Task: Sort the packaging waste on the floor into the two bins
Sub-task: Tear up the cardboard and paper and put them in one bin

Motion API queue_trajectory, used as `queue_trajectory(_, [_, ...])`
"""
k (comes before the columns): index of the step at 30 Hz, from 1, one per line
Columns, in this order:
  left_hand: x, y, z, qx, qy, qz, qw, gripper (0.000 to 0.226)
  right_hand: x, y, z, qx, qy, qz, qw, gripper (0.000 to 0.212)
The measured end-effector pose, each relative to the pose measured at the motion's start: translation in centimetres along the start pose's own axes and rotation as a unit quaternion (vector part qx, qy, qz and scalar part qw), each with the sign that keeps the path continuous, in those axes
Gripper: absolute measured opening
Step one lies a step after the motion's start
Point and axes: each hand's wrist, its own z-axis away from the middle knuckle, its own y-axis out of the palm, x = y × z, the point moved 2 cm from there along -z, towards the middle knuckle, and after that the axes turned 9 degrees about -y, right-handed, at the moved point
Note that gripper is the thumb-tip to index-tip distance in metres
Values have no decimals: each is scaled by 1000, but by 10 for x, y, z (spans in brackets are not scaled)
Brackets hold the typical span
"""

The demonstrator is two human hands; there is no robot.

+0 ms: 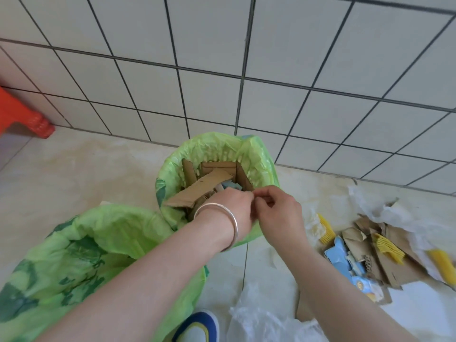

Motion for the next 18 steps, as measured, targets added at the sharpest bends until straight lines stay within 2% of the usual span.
queue_trajectory(4, [-37,16,7,-19,35,139,990,22,-21,-31,14,-77,27,-37,996,27])
queue_trajectory(7, [-72,47,5,23,44,223,974,28,-51,-51,29,-123,83,-50,988,24])
queue_trajectory(9, [-91,74,0,59,42,238,969,33,-77,-59,37,-135,121,-43,983,23])
queue_trajectory(13, [-109,123,-10,112,33,239,964,34,-125,-63,46,-114,182,-14,976,23])
queue_trajectory(18, [-111,170,-21,154,12,220,963,27,-174,-55,52,-64,217,3,974,23])
